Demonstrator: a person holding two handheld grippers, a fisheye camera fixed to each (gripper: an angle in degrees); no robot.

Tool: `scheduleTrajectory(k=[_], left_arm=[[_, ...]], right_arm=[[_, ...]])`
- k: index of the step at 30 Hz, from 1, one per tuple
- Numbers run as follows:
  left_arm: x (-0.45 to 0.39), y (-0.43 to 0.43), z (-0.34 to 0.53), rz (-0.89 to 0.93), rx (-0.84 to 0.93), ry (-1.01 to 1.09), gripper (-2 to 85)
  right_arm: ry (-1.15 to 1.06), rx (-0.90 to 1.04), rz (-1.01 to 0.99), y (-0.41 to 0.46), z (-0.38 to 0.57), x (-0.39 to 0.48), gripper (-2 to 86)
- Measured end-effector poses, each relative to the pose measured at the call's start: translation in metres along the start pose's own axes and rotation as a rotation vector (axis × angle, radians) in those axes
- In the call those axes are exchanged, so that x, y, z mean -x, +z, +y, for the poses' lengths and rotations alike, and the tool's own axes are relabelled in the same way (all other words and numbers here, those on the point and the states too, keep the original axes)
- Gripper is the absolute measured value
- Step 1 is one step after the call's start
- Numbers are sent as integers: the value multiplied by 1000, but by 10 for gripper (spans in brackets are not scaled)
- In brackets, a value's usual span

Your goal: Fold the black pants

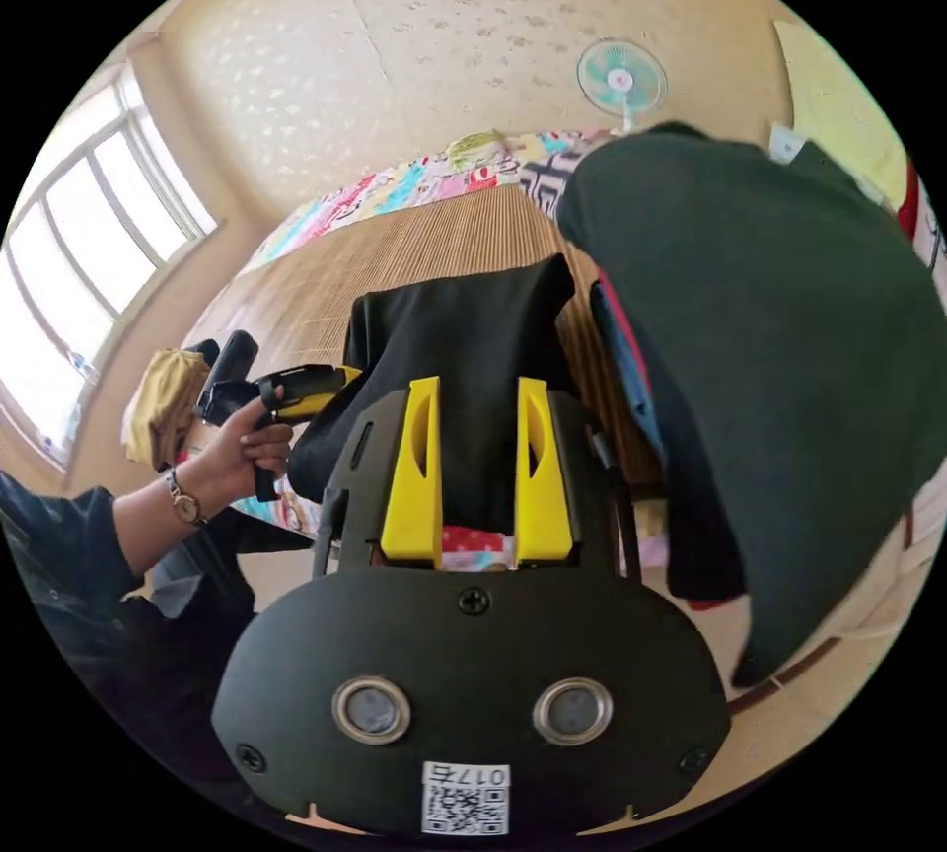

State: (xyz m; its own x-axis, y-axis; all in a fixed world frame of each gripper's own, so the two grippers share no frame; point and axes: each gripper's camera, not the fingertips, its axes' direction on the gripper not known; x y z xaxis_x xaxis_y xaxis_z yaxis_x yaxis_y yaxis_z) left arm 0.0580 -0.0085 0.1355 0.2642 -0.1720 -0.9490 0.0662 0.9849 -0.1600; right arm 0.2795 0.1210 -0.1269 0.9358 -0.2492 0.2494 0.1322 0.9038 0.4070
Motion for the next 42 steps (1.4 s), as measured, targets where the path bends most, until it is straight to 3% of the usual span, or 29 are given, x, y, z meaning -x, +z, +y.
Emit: scheduleTrajectory(k=[6,10,15,21,25,29,32,38,42], left_arm=[[-41,64,4,-3,97,14,128],[-37,58,15,50,91,2,127],[-32,13,43,101,100,58,115],[-65,-125,129,-103,-36,343,73],[-68,-248,205,-543,-267,277,62],[-93,-375,260,-961,-605,156,82],[-102,-442,275,-1102,-798,41,117],[-54,-448,233,-1126,-597,-150,134],[-61,-424,244,-1230,-713,-166,126]], right_arm=[[14,-8,-5,-9,34,8,111],[92,-19,-1,7,47,6,108],[81,104,48,38,56,0,100],[79,103,98,26,64,3,88],[104,48,74,5,65,0,49],[70,-82,-195,-19,62,-5,22],[-7,-173,-514,-26,59,-4,13],[22,-348,-1109,-13,69,-15,5],[134,-328,-1310,8,79,-22,3]])
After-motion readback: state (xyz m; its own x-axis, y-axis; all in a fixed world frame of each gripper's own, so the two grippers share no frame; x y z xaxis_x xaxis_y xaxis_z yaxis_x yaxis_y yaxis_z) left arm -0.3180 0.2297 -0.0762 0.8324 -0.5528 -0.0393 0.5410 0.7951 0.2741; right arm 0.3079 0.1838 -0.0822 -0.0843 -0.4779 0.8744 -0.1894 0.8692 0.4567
